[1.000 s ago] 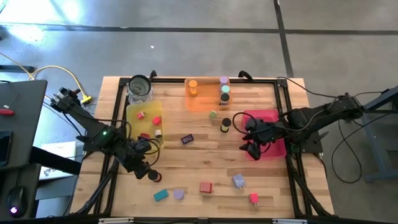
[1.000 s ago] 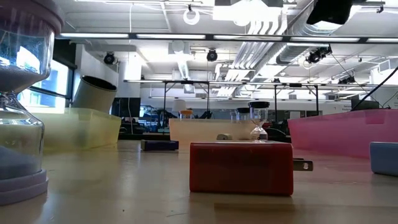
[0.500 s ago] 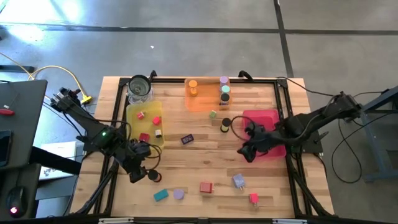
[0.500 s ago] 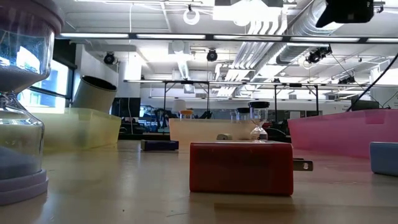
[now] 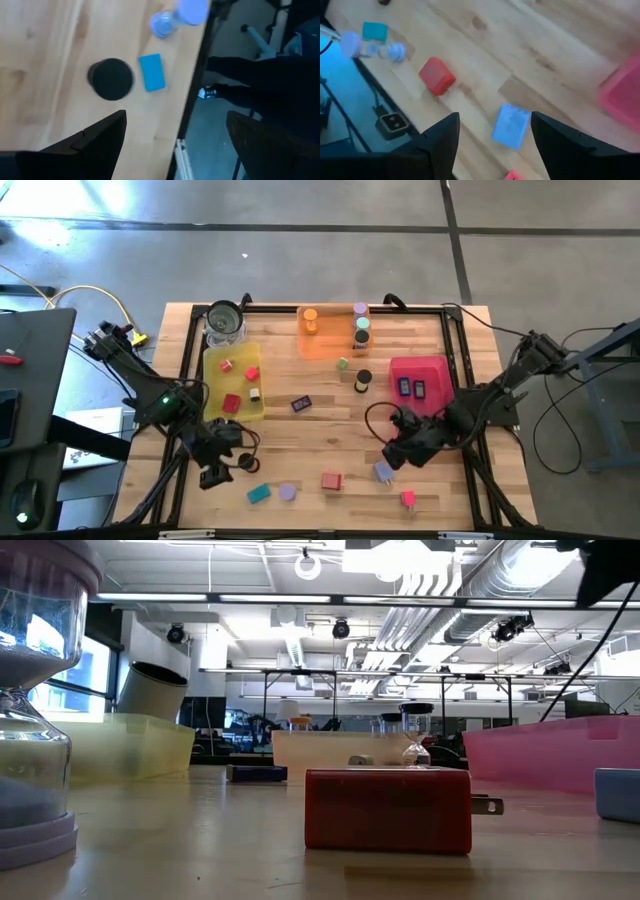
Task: Pick & Place Office items
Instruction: Put the red charger in the yellow bin
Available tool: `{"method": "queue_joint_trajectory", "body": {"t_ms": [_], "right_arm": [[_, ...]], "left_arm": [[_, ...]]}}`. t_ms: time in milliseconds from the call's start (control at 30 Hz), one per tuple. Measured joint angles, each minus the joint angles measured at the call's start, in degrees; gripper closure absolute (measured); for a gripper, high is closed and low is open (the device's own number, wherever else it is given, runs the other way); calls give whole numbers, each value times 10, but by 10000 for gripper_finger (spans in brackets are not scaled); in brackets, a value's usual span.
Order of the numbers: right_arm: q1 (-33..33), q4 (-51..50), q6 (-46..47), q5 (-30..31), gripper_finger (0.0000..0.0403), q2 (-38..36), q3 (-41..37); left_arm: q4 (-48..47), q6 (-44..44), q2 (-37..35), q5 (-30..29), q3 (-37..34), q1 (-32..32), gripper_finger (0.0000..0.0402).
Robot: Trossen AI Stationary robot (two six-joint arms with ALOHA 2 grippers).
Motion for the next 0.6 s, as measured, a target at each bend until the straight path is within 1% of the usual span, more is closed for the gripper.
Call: {"method": "queue_joint_trajectory", "body": {"t_ms": [100,167,300,433,500,600], "right_arm": [[19,6,20,9,168,7,0],[29,16,28,19,168,11,0],[44,33,35,37,168,13,0],[57,53,35,65,168,13,0],[61,59,35,77,168,13,0],[64,58,35,79,168,13,0]], "left_arm": [[16,-38,13,-2,23,-16,67],[44,-71,26,-3,34,-30,67],[101,-116,63,-14,36,-69,67],[103,-163,92,-13,36,-95,67],[103,-167,100,-15,36,-101,67],[105,-171,106,-15,36,-103,67]]}}
